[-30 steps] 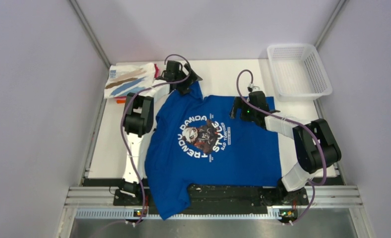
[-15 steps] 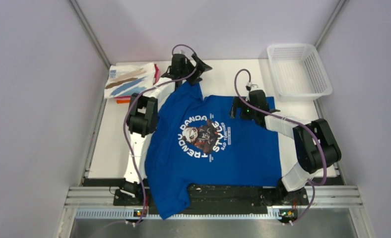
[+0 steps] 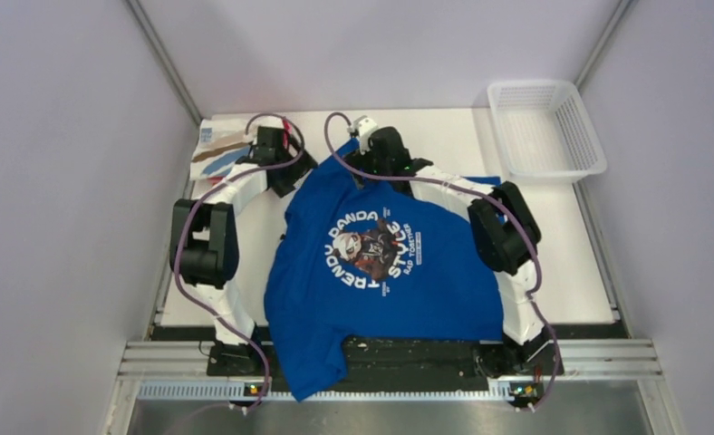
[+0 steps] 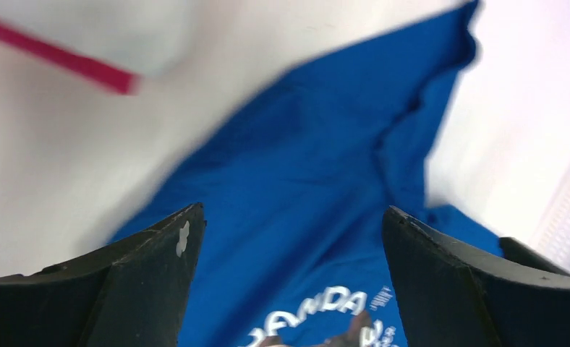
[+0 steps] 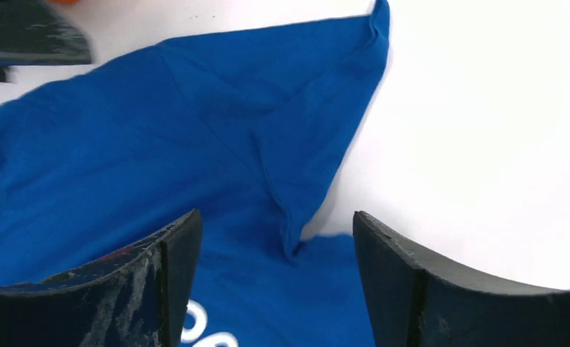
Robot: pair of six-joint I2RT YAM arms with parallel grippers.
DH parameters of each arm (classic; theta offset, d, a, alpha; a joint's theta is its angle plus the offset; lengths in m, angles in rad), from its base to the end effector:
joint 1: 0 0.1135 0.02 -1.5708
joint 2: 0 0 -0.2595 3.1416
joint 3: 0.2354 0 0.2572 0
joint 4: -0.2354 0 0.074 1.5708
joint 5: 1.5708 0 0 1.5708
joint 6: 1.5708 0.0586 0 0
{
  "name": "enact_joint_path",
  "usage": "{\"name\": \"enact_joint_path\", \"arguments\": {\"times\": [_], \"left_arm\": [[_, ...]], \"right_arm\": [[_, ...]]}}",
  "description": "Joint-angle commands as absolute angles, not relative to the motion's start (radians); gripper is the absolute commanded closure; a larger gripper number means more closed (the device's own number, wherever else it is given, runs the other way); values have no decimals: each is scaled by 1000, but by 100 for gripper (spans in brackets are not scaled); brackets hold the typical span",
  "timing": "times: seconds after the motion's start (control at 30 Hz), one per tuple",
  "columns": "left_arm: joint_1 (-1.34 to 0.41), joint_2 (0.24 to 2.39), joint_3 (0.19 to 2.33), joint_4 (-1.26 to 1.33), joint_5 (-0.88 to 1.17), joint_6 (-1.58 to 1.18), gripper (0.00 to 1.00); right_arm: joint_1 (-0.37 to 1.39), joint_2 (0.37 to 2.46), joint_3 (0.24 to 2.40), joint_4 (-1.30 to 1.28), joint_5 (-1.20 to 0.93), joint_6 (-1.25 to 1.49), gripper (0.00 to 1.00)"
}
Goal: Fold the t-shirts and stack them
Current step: Flatten out the tshirt
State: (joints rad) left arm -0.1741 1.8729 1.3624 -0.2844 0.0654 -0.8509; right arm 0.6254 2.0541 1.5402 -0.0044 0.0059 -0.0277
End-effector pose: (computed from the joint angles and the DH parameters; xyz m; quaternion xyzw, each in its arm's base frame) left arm 0.4302 -0.0796 0.1968 -0.2955 0.8768 -0.2118 0.3147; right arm 0.4081 0.2942 0.2069 -0.2760 0.8195 0.1454 0.4808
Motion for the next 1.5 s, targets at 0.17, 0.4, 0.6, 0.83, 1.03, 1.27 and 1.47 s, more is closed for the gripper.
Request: {"name": "enact_joint_path", "arguments": {"times": [0.17, 0.4, 0.6, 0.83, 1.03, 1.27, 1.47], "left_arm": [[-149, 1891, 1309, -406, 25, -788, 28], [-142, 1914, 1286, -421, 10, -781, 45], [-135, 1919, 1251, -414, 9, -788, 49], [-135, 1932, 1246, -416, 9, -792, 50], [-133, 1930, 1243, -425, -28, -793, 50], [-133, 1934, 1246, -429, -20, -796, 50], [-133, 1920, 1243, -434, -30, -794, 50]], "right_arm": [[664, 2367, 1966, -214, 96, -389, 49], [682, 2478, 2101, -235, 62, -390, 50], [689, 2542, 2170, -255, 54, -374, 50], [690, 2525, 2176, -214, 6, -321, 48], [695, 2518, 2199, -153, -16, -254, 46], [701, 2550, 2219, -169, -49, -262, 45], [703, 2627, 2302, -270, -40, -304, 44]]}}
